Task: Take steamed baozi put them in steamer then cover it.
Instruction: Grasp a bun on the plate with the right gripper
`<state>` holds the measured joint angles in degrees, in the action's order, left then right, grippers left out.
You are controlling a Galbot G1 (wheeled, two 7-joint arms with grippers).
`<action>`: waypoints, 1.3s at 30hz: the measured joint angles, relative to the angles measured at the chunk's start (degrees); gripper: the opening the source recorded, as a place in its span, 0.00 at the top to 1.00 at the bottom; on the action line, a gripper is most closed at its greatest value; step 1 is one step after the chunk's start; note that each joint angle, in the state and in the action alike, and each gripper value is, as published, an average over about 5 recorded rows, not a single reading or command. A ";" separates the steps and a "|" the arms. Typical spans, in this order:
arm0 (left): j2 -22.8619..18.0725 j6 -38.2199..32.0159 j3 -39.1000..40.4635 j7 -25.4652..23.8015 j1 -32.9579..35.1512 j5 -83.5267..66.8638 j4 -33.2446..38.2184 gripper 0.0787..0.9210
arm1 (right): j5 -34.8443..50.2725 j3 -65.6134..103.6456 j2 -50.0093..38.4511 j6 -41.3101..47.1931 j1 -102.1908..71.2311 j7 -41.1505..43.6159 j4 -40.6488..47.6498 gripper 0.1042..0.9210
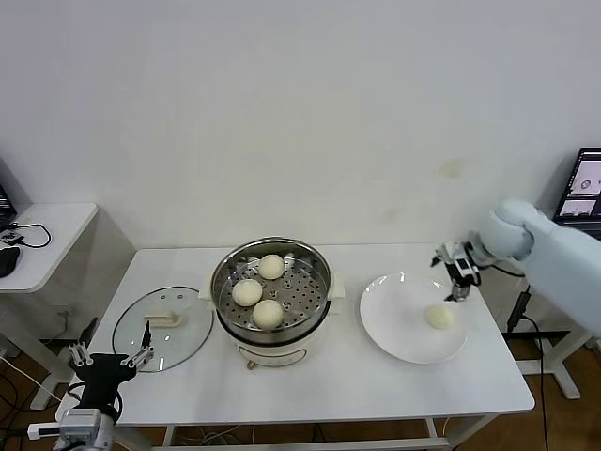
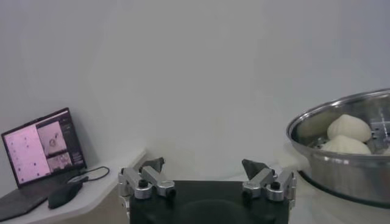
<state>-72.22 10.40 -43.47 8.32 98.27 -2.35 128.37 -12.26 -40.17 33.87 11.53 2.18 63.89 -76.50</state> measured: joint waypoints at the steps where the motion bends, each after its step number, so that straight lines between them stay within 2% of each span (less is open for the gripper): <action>1: -0.04 0.00 0.05 0.00 0.01 0.06 -0.04 0.12 | -0.54 1.11 -0.07 0.00 -1.29 -0.05 0.48 0.12; 8: -0.15 -0.01 0.16 -0.02 0.07 0.27 -0.11 0.12 | -3.65 6.95 0.88 -0.37 -7.91 -0.66 4.23 0.12; 24: -0.48 0.01 -0.45 -0.12 0.16 0.30 -0.51 0.12 | -7.97 10.84 9.00 -0.83 -12.21 -1.30 13.54 0.13; 30: -0.67 0.01 -0.25 -0.12 -0.07 0.32 -0.78 0.12 | -9.09 11.20 11.03 -0.71 -12.45 -1.56 15.89 0.17; 39: -0.51 0.01 -0.40 -0.12 -0.02 0.31 -0.82 0.12 | -9.99 11.25 12.34 -0.28 -12.47 -1.14 17.27 0.28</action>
<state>-72.74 10.41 -43.87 8.20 98.25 -2.04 127.55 -22.25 -28.91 46.21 11.25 -10.29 62.75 -59.23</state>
